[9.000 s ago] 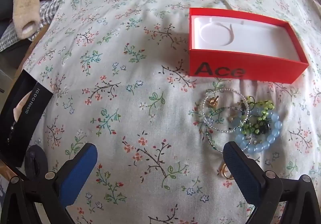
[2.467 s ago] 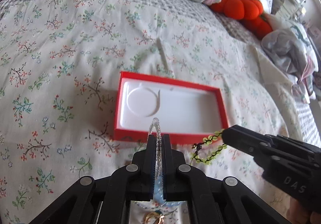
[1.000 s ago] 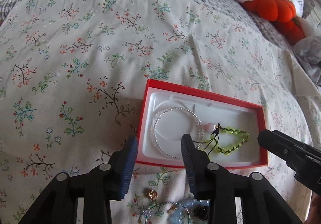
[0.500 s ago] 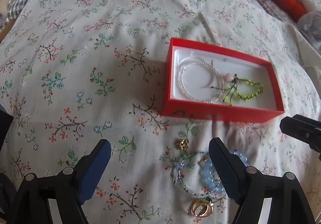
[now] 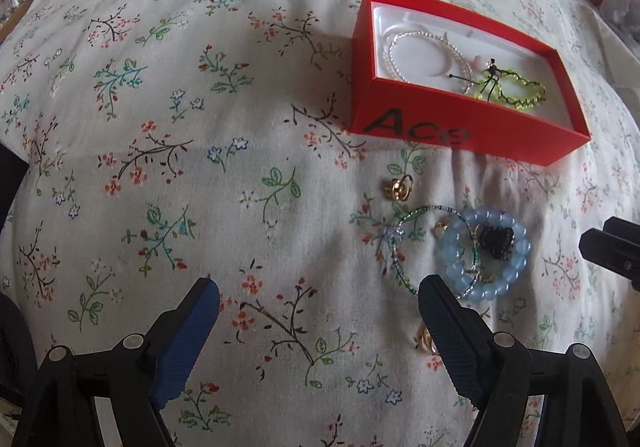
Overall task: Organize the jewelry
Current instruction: 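Move both tools back to the jewelry pile beside the box, then grasp the thin green-and-clear bracelet with the left tool while the right tool grasps the light blue bracelet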
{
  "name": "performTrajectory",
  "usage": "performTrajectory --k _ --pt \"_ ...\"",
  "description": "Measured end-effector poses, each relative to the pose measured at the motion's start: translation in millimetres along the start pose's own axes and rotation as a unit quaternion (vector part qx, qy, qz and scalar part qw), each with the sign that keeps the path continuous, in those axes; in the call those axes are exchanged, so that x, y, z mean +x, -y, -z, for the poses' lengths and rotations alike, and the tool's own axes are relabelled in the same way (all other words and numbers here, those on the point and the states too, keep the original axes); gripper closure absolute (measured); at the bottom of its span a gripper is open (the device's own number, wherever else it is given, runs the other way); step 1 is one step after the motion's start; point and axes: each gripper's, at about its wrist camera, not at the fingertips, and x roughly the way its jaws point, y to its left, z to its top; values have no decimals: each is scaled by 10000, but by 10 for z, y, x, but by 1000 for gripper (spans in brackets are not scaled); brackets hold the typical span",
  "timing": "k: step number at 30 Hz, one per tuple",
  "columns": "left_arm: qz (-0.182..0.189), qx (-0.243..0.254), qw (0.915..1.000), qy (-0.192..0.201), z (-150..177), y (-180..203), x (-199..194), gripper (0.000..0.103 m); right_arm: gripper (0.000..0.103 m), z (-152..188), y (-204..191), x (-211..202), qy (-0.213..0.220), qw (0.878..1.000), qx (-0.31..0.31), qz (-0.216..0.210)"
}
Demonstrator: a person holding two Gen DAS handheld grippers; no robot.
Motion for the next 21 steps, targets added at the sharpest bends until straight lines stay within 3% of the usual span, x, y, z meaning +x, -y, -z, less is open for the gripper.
performTrajectory --k 9,12,14,21 --pt "211 135 9997 -15 63 60 65 21 46 96 -6 165 -212 9994 -153 206" --pt "340 183 9992 -53 44 111 116 31 46 81 20 191 -244 9994 -131 225" --pt "438 198 9988 -81 21 151 160 50 46 66 43 211 -255 9993 -109 240" --pt "526 299 9977 -317 -37 295 369 80 46 19 14 307 -329 9991 -140 226"
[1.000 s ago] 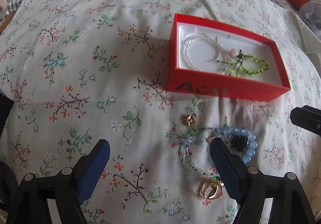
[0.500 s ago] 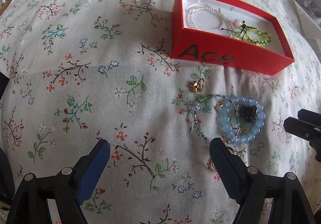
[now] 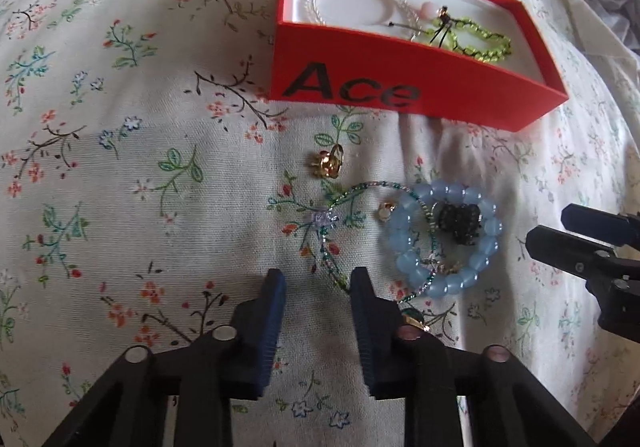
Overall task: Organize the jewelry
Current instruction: 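Grasp the thin green-and-clear bracelet with the left tool while the right tool grasps the light blue bracelet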
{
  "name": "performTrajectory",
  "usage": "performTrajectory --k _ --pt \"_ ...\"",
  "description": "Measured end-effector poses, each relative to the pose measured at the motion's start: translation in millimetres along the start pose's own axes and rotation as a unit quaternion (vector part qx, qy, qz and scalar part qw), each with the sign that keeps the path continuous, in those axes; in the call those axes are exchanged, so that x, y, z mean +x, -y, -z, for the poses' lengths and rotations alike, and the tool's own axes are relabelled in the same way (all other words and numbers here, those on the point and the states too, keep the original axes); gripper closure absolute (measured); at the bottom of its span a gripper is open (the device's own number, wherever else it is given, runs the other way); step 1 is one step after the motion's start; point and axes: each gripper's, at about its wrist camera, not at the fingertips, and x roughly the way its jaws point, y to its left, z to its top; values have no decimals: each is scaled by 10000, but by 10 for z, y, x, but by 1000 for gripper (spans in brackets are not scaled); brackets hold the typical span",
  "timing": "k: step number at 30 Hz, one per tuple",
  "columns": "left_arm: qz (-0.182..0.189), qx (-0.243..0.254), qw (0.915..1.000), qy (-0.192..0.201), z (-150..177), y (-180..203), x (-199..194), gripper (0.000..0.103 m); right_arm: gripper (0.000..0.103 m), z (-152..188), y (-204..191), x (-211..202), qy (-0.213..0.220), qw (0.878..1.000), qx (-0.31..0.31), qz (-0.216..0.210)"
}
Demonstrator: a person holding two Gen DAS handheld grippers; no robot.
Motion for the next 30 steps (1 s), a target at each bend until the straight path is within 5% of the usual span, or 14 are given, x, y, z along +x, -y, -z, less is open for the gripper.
performTrajectory --k 5,18,23,30 --pt "-225 131 9997 32 -5 70 66 102 46 5 -58 50 -56 9999 -83 -27" --pt "-281 -5 9989 367 -31 -17 -187 103 47 34 -243 88 107 9996 -248 -31" --pt "-281 -42 9988 395 46 -75 -247 103 66 8 -411 168 109 9989 -454 -63" --pt "-325 -131 9987 364 66 -231 -227 103 68 -23 -484 306 58 9981 -590 175"
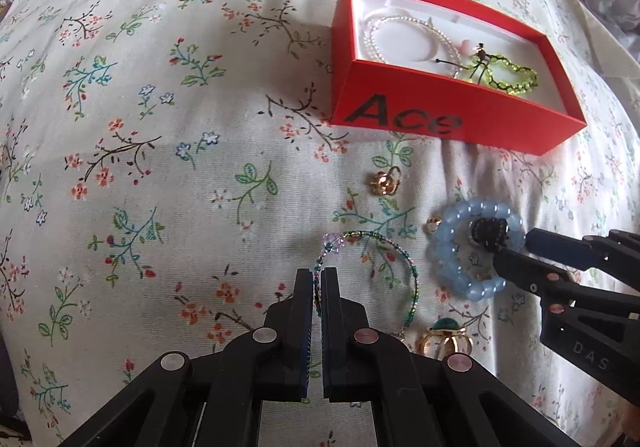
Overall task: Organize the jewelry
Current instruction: 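Grasp the thin green-and-clear bracelet with the left tool while the right tool grasps the light blue bracelet, then carry both bracelets into the red box and open both tools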
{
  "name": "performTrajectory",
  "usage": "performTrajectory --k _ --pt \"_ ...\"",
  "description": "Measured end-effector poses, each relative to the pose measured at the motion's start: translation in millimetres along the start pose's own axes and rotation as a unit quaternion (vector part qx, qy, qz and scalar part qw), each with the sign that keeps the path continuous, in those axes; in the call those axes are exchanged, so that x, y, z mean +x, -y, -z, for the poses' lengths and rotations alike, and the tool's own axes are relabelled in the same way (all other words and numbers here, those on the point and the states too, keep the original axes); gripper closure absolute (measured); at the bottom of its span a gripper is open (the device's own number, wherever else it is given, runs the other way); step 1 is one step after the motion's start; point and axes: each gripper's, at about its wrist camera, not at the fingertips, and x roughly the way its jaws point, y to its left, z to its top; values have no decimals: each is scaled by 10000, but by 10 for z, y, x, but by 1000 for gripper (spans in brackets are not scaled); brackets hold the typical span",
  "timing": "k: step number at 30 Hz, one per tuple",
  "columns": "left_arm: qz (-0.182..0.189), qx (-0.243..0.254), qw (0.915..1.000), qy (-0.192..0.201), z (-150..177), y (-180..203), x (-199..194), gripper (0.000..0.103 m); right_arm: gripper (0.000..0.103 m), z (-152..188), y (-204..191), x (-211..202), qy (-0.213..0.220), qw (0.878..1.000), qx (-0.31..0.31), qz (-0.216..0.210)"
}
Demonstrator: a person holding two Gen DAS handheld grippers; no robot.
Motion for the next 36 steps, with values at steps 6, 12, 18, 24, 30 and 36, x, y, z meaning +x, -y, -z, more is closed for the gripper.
performTrajectory --k 6,12,18,24,30,36 --pt "-111 -60 9999 -104 39 -70 76 103 83 -56 -40 61 55 9995 -160 265" --pt "-80 -81 9999 -40 67 -72 27 103 91 -103 99 9 138 9999 104 6" --pt "5 -42 9999 131 37 -34 -109 103 91 -108 226 -214 368 9989 225 -187" --pt "101 -66 9995 289 7 15 -229 103 91 -63 134 -496 655 9967 217 -430" --pt "202 -83 9984 524 -75 83 -380 103 91 -42 44 -732 908 9938 233 -596" --pt "333 -204 9965 738 -118 101 -557 103 91 -69 -30 -915 1138 9906 262 -711"
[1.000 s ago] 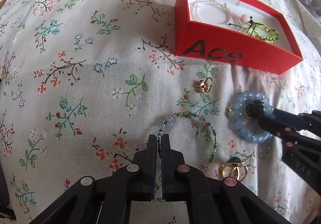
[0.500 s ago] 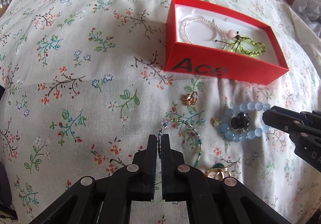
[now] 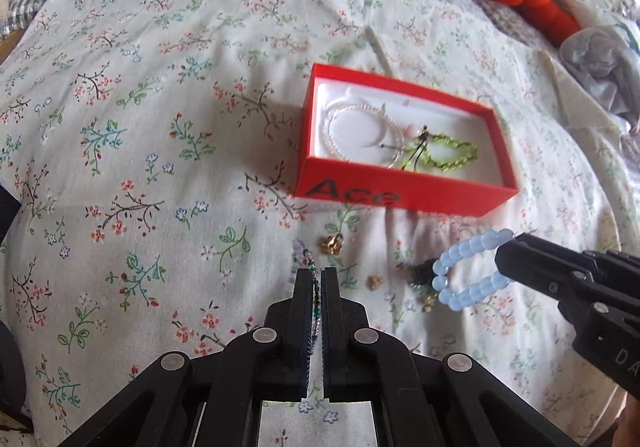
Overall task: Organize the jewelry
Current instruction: 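Carry both bracelets into the red box and open both tools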
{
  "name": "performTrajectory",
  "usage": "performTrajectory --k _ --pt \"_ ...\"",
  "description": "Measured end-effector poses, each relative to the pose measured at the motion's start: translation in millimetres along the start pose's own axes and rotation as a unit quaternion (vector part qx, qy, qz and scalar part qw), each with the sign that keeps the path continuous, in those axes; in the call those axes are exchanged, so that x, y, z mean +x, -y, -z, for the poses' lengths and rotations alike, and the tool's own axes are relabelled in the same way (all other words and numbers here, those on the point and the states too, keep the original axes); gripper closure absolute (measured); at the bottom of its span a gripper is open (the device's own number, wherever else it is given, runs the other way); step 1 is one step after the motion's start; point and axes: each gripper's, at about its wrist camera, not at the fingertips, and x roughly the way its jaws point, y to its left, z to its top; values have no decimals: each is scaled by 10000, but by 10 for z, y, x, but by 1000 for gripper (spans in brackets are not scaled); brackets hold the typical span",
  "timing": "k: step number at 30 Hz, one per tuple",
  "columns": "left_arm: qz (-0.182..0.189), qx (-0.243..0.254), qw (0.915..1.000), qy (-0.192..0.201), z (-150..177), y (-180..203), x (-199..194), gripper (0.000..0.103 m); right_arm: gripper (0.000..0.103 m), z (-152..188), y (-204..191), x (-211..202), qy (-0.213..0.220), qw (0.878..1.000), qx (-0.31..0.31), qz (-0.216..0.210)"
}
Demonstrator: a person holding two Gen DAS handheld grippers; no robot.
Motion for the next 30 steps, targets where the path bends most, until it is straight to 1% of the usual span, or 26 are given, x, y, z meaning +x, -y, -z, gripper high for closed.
performTrajectory --k 5,12,16,19,23,27,30 --pt "132 -116 9997 176 -100 26 -104 103 91 -74 -46 -179 260 9996 43 -82" --pt "318 -360 9983 326 -263 71 -103 103 91 -236 20 -316 508 9982 271 -163" --pt "514 -419 9967 470 -377 153 -94 103 91 -349 128 -330 613 9968 482 -176" --pt "713 -353 9950 608 -480 265 -88 103 91 -427 226 -326 684 9955 641 -149" --pt "1009 -241 9922 694 -599 434 -14 103 90 -534 378 -301 722 9940 814 -80" --pt "1316 -320 9885 672 -694 539 152 103 90 -615 517 -275 759 9932 883 60" --pt "1386 -409 9870 698 -759 556 284 103 90 -664 615 -241 759 9928 923 127"
